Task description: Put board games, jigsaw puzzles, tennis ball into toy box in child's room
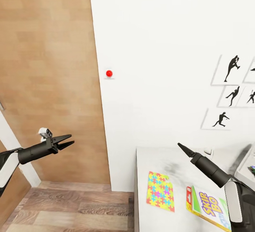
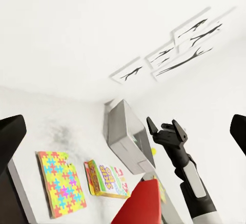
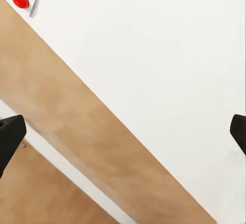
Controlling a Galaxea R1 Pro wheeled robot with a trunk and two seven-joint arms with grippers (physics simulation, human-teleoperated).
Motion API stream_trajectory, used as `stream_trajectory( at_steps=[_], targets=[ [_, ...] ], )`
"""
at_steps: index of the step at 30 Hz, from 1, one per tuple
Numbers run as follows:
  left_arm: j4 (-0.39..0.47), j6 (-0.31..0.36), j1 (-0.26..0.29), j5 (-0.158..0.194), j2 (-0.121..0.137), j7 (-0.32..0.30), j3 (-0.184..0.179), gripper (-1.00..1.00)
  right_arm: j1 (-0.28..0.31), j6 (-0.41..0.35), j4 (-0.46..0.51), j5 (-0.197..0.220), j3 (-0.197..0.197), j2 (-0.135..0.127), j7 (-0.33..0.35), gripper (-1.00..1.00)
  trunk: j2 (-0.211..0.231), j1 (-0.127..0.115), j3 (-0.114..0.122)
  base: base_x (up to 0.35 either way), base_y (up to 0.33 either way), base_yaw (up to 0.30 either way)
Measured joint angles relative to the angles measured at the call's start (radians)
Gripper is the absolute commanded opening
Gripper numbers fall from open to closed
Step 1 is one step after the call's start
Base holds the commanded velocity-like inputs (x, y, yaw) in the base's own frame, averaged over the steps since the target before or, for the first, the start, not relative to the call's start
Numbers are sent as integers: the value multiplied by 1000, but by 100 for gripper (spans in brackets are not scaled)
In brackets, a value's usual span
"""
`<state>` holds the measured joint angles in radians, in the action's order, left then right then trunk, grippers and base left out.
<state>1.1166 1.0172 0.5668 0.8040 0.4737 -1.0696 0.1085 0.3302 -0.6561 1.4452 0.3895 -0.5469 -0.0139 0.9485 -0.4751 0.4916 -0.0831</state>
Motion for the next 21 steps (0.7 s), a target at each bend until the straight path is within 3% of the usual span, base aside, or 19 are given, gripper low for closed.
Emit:
stream_trajectory(
  at_steps=[21],
  targets=[
    [0,0,0,0,0,0,0,100,0,-2,0,-2,1,0,-6,100,0,0,0,1,0,-15]
  ],
)
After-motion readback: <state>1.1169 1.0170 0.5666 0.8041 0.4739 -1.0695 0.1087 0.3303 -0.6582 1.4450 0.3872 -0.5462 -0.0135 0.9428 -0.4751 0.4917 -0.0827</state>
